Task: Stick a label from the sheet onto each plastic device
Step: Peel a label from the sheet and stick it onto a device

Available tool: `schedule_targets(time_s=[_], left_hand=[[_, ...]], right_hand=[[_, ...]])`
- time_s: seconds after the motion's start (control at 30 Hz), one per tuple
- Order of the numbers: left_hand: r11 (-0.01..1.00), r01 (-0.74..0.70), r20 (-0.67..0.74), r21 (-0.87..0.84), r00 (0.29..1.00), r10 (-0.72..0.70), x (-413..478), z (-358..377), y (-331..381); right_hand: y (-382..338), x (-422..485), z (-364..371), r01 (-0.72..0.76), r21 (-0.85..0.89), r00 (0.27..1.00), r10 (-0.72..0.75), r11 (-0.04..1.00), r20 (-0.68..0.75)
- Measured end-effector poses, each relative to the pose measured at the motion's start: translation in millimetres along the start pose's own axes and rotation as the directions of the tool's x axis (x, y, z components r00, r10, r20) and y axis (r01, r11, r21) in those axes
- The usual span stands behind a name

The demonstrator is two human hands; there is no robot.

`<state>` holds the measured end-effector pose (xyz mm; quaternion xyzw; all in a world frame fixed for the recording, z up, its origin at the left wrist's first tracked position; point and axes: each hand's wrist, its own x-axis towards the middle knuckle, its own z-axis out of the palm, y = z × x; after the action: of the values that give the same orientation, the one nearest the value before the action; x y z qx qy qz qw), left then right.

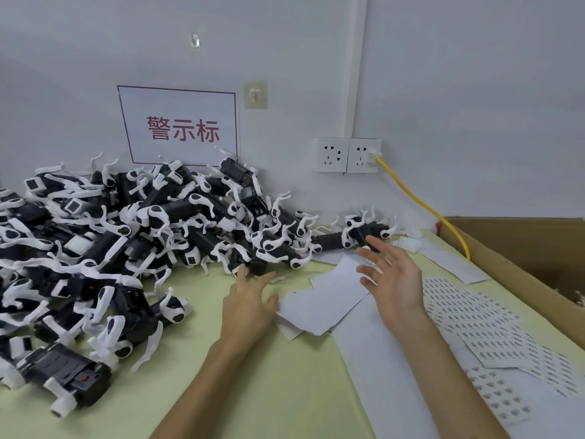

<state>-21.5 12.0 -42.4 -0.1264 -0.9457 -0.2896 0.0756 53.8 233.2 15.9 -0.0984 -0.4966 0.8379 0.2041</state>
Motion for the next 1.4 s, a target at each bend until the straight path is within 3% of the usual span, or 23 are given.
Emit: schedule_targets(time_s=[0.17,0.4,0.57,0.7,0.83,0.97,1.1,1.27,1.4], left_hand=[[0.999,-0.003,0.107,0.051,0.994,-0.002,22.0,-10.7,2.4],[0.995,-0.006,0.059,0.095,0.998,0.000,41.0,-16.4,23.9],[0.964,0.025,-0.200,-0.266,0.976,-0.081,34.2,-17.0,37.6],[0.772,-0.008,-0.185,-0.636,0.972,-0.143,18.5,-38.7,34.1],[0.481,0.020,-0.156,-0.876,0.933,-0.323,-0.1,-38.5,19.9],[0.141,-0.005,-0.078,-0.990,0.852,-0.518,0.2,-32.8,10.3],[-0.116,-0.064,0.008,-0.991,0.843,-0.538,-0.8,-38.3,7.6],[-0.275,-0.085,0.045,-0.958,0.900,-0.434,-4.9,-47.5,12.9],[-0.299,-0.044,0.041,-0.953,0.962,-0.271,-8.0,-49.9,16.8]], right_hand=[[1.7,-3.5,4.1,-0.019,-0.025,0.999,0.020,1.000,0.046],[2.9,-5.7,5.6,-0.035,-0.050,0.997,0.039,0.998,0.071],[2.8,-9.0,9.1,-0.010,-0.078,0.994,0.018,0.997,0.103],[4.5,-12.7,12.6,-0.025,-0.097,0.992,0.037,0.995,0.120],[9.2,-13.8,16.5,-0.027,-0.146,0.988,0.048,0.989,0.146],[13.5,-17.2,20.8,-0.023,-0.198,0.986,0.055,0.980,0.160],[14.1,-18.7,22.3,-0.025,-0.206,0.984,0.061,0.978,0.168],[15.9,-21.1,23.9,-0.016,-0.248,0.975,0.071,0.969,0.212],[21.3,-23.8,26.2,0.056,-0.329,0.962,0.038,0.943,0.271]])
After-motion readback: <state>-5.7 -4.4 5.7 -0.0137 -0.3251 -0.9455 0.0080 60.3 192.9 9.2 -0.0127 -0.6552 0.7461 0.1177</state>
